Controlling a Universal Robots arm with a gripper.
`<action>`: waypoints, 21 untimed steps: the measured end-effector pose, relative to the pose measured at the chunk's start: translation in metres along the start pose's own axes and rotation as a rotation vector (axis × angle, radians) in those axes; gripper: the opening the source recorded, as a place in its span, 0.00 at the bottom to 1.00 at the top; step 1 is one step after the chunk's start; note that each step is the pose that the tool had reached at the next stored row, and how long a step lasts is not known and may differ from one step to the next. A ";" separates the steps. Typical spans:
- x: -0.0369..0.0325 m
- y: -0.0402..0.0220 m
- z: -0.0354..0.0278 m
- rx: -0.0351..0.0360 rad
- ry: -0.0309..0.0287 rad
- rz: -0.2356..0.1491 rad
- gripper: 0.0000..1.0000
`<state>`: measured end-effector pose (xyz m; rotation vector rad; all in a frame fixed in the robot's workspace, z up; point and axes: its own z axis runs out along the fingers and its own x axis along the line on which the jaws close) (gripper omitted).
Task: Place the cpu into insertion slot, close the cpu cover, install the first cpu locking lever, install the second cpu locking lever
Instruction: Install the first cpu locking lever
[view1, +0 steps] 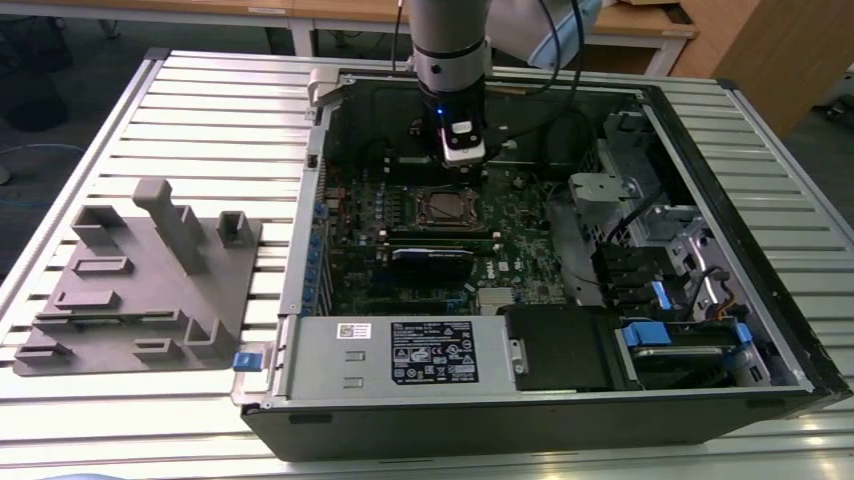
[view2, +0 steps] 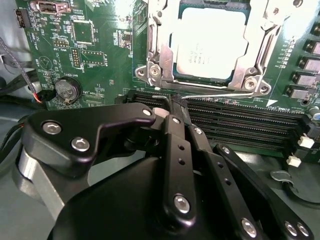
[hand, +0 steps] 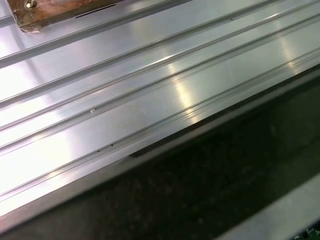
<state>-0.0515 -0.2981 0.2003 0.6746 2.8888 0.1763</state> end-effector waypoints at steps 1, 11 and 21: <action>0.0000 0.0000 0.0000 -0.0002 0.0001 0.000 0.11; 0.0006 -0.0009 0.0015 -0.0113 -0.0217 -0.002 0.11; -0.0014 -0.0066 0.0015 -0.0135 -0.0251 -0.005 0.11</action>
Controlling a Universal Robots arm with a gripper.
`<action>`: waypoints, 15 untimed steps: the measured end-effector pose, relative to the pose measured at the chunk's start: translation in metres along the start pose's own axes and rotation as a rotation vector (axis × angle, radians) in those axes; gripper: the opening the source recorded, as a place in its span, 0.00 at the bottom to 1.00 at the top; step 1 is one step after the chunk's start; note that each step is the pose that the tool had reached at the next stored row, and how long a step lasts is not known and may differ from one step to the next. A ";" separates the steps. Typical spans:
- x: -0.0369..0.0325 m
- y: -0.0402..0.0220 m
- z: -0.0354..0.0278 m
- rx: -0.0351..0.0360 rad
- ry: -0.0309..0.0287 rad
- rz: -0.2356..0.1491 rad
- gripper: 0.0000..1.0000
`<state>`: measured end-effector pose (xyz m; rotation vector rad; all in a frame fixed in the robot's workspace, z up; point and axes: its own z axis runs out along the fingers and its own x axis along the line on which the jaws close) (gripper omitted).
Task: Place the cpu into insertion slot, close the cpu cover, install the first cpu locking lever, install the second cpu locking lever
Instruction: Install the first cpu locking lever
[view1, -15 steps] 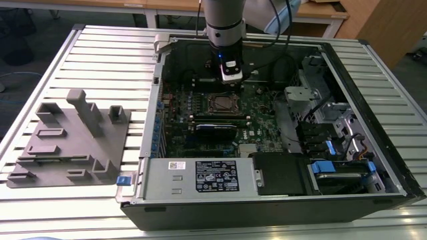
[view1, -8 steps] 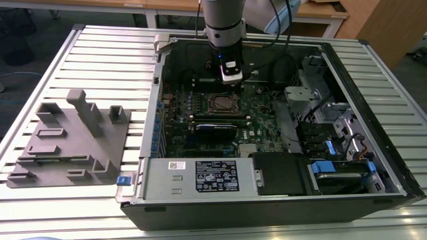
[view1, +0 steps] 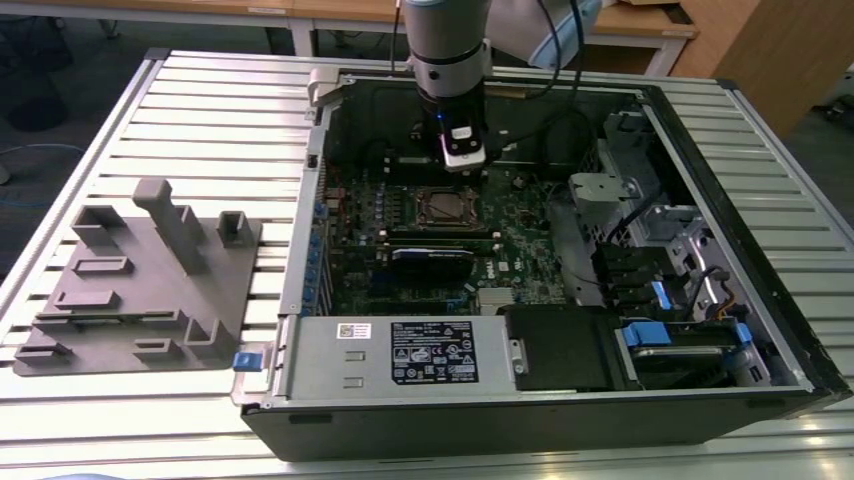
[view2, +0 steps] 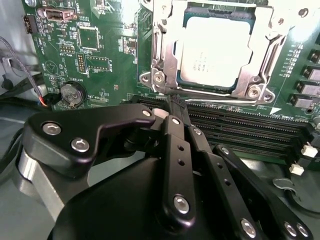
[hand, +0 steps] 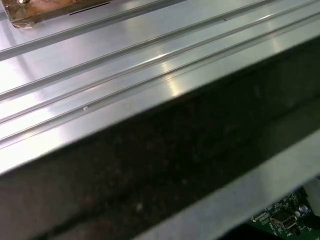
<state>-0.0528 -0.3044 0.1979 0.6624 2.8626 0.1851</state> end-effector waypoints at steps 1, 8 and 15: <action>0.0001 -0.0004 0.0004 -0.0006 -0.0013 -0.001 0.11; 0.0004 -0.0028 0.0013 -0.0004 -0.0075 -0.005 0.11; -0.0006 -0.0018 -0.0047 -0.0006 -0.0077 -0.005 0.11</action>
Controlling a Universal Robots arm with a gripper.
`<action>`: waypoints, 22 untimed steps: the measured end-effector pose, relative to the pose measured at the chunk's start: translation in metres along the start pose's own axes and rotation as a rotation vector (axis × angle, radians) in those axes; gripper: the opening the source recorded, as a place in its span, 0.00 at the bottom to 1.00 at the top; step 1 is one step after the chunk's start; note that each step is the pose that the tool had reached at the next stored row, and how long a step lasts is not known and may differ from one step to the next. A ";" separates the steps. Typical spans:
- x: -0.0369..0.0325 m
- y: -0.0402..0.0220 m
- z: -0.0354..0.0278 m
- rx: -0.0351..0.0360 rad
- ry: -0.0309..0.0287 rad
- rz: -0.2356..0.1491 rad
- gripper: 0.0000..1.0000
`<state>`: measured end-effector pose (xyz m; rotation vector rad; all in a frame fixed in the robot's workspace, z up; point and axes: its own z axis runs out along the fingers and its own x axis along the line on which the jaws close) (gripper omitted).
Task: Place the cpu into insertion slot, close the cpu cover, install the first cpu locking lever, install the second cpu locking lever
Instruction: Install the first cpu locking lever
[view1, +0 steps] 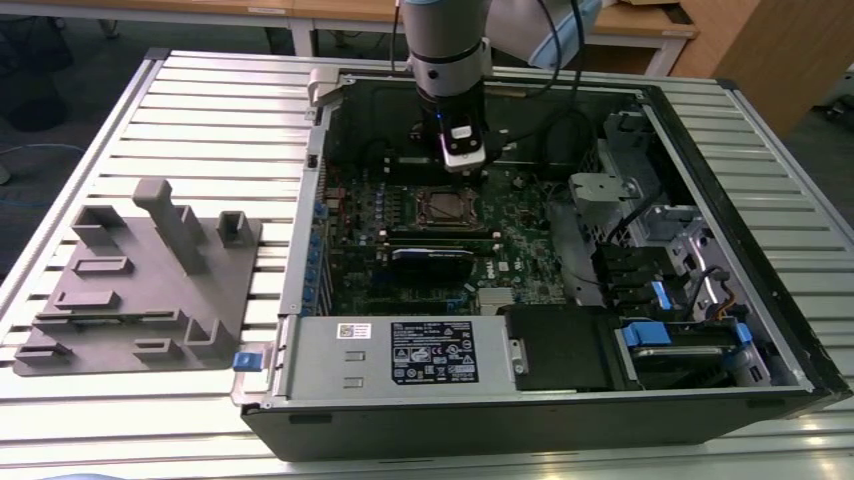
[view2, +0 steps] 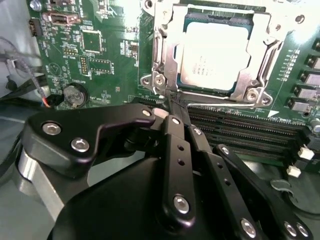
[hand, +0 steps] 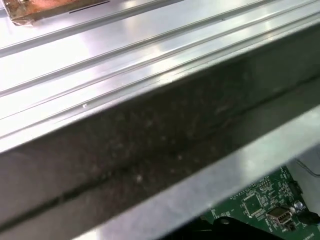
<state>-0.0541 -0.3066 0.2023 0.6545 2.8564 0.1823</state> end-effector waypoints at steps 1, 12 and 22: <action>-0.0002 0.0002 -0.0010 0.0001 0.0000 0.000 0.11; 0.0045 -0.0003 -0.0006 0.0012 -0.0013 0.009 0.11; 0.0074 0.0045 0.0020 -0.0005 -0.0013 0.021 0.11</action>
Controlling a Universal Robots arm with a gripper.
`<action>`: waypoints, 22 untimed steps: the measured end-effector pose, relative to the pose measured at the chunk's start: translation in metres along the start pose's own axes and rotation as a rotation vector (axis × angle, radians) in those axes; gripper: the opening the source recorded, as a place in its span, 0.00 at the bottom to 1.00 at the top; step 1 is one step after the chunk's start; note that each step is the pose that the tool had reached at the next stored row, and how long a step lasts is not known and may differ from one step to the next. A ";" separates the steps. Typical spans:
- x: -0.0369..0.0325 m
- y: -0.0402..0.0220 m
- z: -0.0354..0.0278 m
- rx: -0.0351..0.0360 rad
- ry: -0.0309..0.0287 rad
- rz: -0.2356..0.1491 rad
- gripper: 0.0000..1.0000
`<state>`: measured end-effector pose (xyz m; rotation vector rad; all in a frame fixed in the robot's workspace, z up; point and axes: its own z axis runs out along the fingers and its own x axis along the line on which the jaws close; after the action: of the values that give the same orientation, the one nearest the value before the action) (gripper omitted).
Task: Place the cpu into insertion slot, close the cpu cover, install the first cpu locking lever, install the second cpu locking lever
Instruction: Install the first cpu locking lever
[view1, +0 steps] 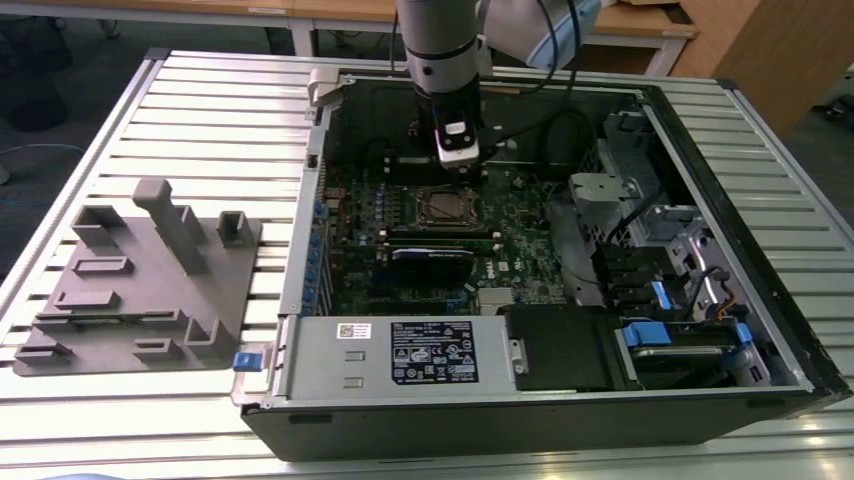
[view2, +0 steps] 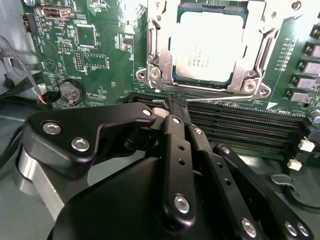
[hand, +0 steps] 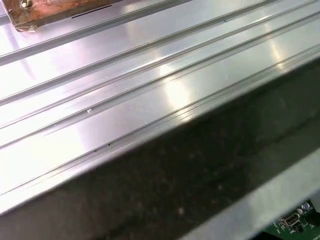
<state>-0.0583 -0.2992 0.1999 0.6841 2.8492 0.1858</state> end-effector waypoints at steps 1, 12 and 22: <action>0.0003 0.0005 0.0002 -0.0005 0.0002 0.001 0.11; 0.0003 0.0001 0.0008 -0.0045 0.0017 0.004 0.11; 0.0000 -0.0010 0.0018 0.0085 -0.0086 0.000 0.11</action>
<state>-0.0583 -0.2999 0.1980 0.6844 2.8435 0.1704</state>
